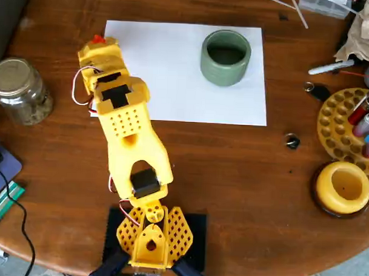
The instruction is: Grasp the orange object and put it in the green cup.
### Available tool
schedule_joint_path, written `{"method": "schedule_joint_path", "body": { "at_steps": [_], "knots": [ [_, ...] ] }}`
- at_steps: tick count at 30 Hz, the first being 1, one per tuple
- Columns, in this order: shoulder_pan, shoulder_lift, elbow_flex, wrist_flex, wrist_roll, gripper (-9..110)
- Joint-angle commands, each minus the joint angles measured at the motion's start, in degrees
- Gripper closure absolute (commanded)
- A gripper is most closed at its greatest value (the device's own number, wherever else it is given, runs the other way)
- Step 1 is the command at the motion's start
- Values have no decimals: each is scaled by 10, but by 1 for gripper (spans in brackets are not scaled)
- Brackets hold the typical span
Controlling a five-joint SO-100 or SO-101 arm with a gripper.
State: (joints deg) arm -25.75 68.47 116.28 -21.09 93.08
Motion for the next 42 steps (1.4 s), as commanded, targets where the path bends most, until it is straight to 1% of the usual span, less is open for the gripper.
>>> {"method": "schedule_joint_path", "body": {
  "at_steps": [1,3,12,18,25,30,37,42],
  "knots": [
    [1,3,-22,-2,1,91],
    [11,3,-22,-2,-4,102],
    [16,23,-13,18,0,102],
    [39,146,26,102,5,102],
    [127,290,91,143,-11,102],
    [200,363,128,161,-26,102],
    [303,394,138,161,-30,102],
    [359,398,138,161,-32,102]
  ]
}}
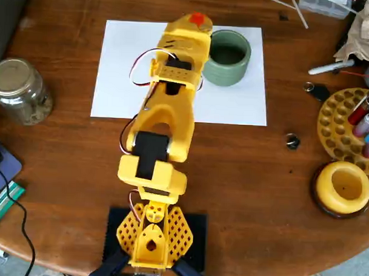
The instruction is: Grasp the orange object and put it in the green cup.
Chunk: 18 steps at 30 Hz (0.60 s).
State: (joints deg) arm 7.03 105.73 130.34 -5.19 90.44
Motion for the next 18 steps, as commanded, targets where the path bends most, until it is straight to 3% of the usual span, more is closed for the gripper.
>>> {"method": "schedule_joint_path", "body": {
  "at_steps": [1,18],
  "knots": [
    [40,25,-3,2,-10,102],
    [94,-1,-1,-2,-32,102]
  ]
}}
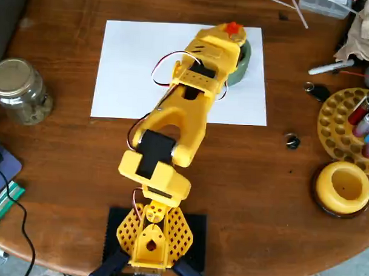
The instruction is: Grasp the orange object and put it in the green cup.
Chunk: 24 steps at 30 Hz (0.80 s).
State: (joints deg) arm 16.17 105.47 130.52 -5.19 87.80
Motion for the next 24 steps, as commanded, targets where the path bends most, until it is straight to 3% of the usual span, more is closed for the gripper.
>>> {"method": "schedule_joint_path", "body": {
  "at_steps": [1,6,9,16,22,24],
  "knots": [
    [4,2,-3,-3,-8,102],
    [-3,-16,-2,-4,-11,100],
    [-14,-43,-2,-19,-11,89],
    [-20,-85,-2,-56,-15,83],
    [-21,-80,0,-56,-15,86],
    [-21,-71,0,-52,-16,92]
  ]
}}
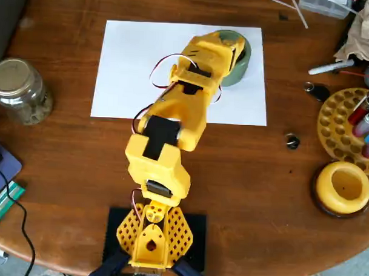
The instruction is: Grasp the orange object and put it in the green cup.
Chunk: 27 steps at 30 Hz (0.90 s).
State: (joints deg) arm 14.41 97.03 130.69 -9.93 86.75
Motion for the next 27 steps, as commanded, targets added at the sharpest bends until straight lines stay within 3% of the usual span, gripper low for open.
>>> {"method": "schedule_joint_path", "body": {
  "at_steps": [1,5,9,18,27],
  "knots": [
    [-4,20,-2,-3,-13,100],
    [-7,90,-11,91,-50,102],
    [-19,196,-40,245,-160,102],
    [-91,485,-3,559,-603,102],
    [-163,836,269,648,-807,102]
  ]
}}
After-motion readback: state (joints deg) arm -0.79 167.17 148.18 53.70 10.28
